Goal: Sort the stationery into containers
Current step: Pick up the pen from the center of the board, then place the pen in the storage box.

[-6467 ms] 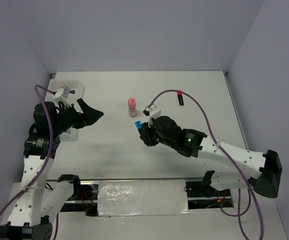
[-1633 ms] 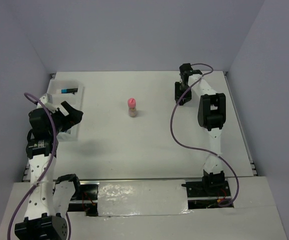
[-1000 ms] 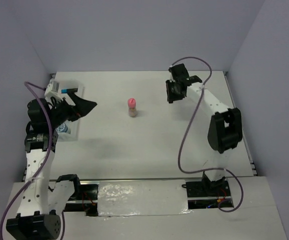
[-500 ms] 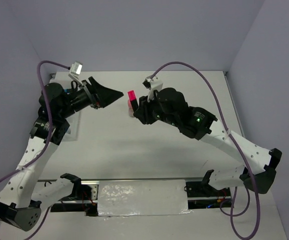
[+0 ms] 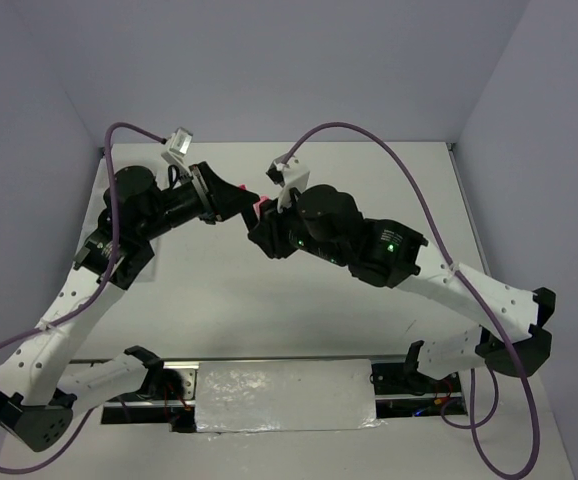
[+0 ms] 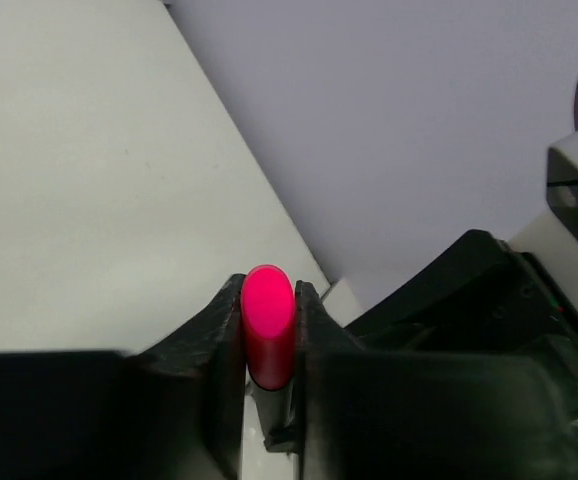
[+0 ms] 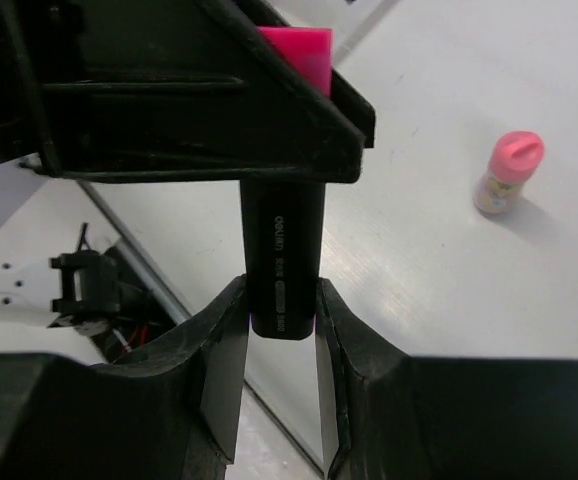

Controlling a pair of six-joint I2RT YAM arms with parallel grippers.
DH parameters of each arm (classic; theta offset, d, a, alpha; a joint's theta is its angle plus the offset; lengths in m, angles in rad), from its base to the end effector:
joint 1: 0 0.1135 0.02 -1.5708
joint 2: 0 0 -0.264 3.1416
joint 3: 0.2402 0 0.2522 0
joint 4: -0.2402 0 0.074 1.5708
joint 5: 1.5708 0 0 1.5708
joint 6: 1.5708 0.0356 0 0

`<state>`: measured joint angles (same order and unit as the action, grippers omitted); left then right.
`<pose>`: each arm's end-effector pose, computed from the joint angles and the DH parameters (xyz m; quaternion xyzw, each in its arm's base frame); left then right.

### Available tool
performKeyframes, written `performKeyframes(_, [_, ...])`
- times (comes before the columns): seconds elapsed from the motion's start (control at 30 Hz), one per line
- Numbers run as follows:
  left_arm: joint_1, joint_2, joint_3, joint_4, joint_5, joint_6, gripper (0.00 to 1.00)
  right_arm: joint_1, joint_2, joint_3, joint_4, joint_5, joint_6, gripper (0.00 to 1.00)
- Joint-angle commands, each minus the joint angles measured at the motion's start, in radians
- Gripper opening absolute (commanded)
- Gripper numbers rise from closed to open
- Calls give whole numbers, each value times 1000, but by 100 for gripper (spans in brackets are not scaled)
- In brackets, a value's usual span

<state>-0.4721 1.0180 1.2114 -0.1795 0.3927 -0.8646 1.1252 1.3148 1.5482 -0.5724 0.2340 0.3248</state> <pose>0.1872 -0.1109 0.4456 0.0020 0.7025 -0.5403 0.4632 0.1281 0.2491 0.4478 -0.2537 0.7729 0.3091 0.4926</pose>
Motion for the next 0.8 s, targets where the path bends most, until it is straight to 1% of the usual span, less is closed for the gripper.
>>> performKeyframes(0.0, [-3,5,36,-3,-34,45,12,16,15,55,-3,25,-7,16])
performKeyframes(0.03, [-3,10,42,-3,-41,52,12,16,18,53,-1,19,-10,20])
performKeyframes(0.07, [-3,19,56,-27,-67,61,0,16,12,38,12,15,-7,31])
performKeyframes(0.1, [-3,21,65,-46,-92,82,0,16,2,20,25,22,0,82])
performKeyframes(0.13, [-2,24,74,-63,-121,94,0,18,-14,-2,43,28,5,99])
performKeyframes(0.17, [-2,33,85,-121,-161,108,0,16,-58,-28,71,36,10,100])
performKeyframes(0.2, [4,42,127,-161,-269,127,0,15,-86,-81,81,80,31,100])
performKeyframes(0.23, [27,54,151,-196,-325,147,0,12,-118,-111,91,108,43,100])
performKeyframes(0.27, [55,76,166,-225,-368,150,0,4,-188,-144,103,134,54,100])
performKeyframes(0.3, [90,85,184,-260,-386,147,0,1,-224,-208,103,175,84,100])
performKeyframes(0.33, [192,94,186,-267,-428,119,0,-1,-261,-239,101,195,100,100])
performKeyframes(0.37, [258,115,172,-259,-416,104,0,-1,-331,-299,100,215,121,100])
performKeyframes(0.4, [321,132,165,-244,-407,78,0,-2,-362,-327,100,238,129,100])
performKeyframes(0.43, [448,148,152,-226,-400,15,0,-2,-394,-348,97,245,137,100])
performKeyframes(0.47, [507,186,127,-200,-400,-11,0,-2,-446,-388,91,246,141,100])
performKeyframes(0.5, [553,212,116,-177,-400,-45,0,-4,-465,-404,88,246,146,100])
performKeyframes(0.53, [626,238,108,-131,-400,-106,0,-5,-483,-416,83,240,148,100])
performKeyframes(0.57, [657,308,105,-108,-400,-132,0,-4,-511,-437,71,231,145,100])
performKeyframes(0.6, [711,350,111,-89,-393,-180,0,-2,-520,-445,62,225,148,100])
performKeyframes(0.63, [730,391,125,-57,-371,-198,0,-4,-535,-451,48,220,155,100])
performKeyframes(0.67, [748,472,143,-19,-353,-214,0,-4,-545,-477,48,208,163,100])
performKeyframes(0.73, [782,555,161,113,-322,-250,0,-2,-565,-516,77,133,163,100])
performKeyframes(0.77, [793,644,203,132,-322,-269,0,-2,-568,-555,104,110,172,100])
